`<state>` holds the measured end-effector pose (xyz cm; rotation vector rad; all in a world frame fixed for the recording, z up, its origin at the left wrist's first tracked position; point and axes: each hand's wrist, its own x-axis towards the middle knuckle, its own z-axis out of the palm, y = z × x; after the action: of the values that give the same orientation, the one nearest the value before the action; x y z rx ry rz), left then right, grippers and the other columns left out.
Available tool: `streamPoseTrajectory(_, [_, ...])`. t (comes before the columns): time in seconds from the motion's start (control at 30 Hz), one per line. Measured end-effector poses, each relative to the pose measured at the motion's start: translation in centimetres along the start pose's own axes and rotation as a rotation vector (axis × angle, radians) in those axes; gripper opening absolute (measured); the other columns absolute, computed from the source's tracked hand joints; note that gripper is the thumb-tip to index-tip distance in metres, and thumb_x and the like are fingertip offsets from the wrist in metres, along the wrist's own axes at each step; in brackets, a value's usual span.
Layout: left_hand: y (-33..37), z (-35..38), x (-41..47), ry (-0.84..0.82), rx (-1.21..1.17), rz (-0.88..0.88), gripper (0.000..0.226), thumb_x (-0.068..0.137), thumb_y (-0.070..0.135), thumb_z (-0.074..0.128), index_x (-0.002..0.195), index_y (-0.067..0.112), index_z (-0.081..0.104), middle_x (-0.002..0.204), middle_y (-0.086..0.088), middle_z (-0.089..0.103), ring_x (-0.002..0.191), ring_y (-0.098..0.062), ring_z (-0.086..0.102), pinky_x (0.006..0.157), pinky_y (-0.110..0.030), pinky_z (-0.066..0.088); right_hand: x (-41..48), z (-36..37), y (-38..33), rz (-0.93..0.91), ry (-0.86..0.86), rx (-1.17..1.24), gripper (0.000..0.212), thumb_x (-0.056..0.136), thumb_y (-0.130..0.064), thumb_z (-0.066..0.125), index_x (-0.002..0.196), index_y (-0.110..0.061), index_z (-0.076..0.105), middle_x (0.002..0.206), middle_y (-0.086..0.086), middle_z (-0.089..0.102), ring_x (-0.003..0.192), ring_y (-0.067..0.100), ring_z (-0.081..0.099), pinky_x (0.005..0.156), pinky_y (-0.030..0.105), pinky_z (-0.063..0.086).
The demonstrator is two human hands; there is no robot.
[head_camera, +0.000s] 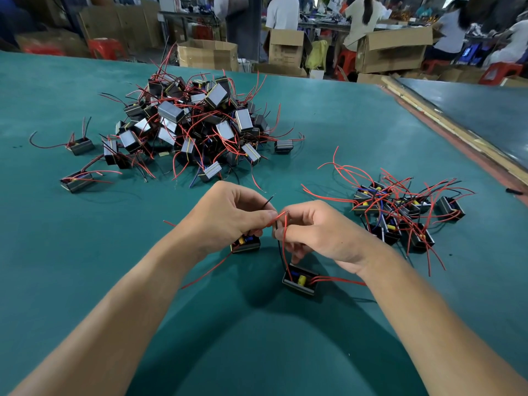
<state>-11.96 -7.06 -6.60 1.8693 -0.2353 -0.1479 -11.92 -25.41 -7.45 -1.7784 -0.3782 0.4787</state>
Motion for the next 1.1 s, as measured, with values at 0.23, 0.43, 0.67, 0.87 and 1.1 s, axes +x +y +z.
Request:
streamPoseTrajectory(0.23, [0.13, 0.09, 0.12, 0.088, -0.123, 0.042, 0.005, 0.084, 0.001, 0.072, 0.083, -0.003, 0.069, 0.064, -0.011, 0.063, 0.055, -0.019, 0.052, 0.056, -0.026, 0.051, 0.06, -0.14, -0.03, 0.022, 0.036, -0.018, 0.034, 0.091, 0.006, 0.052, 0.069, -0.016, 0.066, 0.059, 0.002, 0.056, 0.049, 0.011, 0.051, 0.052, 0.024, 0.051])
streamPoseTrajectory(0.43, [0.39, 0.14, 0.29, 0.128, -0.203, 0.013, 0.021, 0.093, 0.013, 0.063, 0.082, -0.003, 0.07, 0.063, -0.004, 0.067, 0.049, -0.015, 0.054, 0.054, -0.021, 0.054, 0.3, 0.1, -0.13, 0.039, 0.079, 0.042, 0.037, 0.102, -0.014, 0.05, 0.066, -0.011, 0.058, 0.054, 0.003, 0.057, 0.043, 0.011, 0.051, 0.043, 0.017, 0.044])
streamPoseTrajectory(0.67, [0.2, 0.28, 0.18, 0.127, -0.246, -0.021, 0.009, 0.088, 0.007, 0.068, 0.083, 0.001, 0.065, 0.061, -0.004, 0.066, 0.045, -0.018, 0.062, 0.053, -0.03, 0.06, 0.65, -0.16, 0.47, -0.03, 0.177, 0.01, 0.02, 0.093, -0.013, 0.066, 0.074, -0.015, 0.069, 0.073, 0.009, 0.061, 0.047, 0.011, 0.049, 0.051, 0.025, 0.052])
streamPoseTrajectory(0.87, [0.09, 0.19, 0.25, 0.153, -0.259, -0.023, 0.024, 0.081, 0.001, 0.073, 0.077, 0.005, 0.05, 0.049, 0.001, 0.059, 0.044, -0.018, 0.062, 0.063, -0.045, 0.06, 0.7, -0.32, 0.6, -0.045, 0.207, 0.023, 0.016, 0.093, -0.006, 0.066, 0.079, -0.015, 0.067, 0.062, -0.001, 0.062, 0.044, 0.01, 0.048, 0.049, 0.025, 0.051])
streamPoseTrajectory(1.1, [0.16, 0.17, 0.21, 0.151, -0.241, -0.015, 0.018, 0.082, 0.005, 0.072, 0.077, 0.006, 0.055, 0.054, 0.0, 0.062, 0.05, -0.018, 0.066, 0.054, -0.034, 0.06, 0.78, -0.24, 0.49, -0.064, 0.228, 0.034, 0.032, 0.093, -0.005, 0.065, 0.072, -0.028, 0.07, 0.06, -0.002, 0.062, 0.044, 0.013, 0.048, 0.048, 0.024, 0.049])
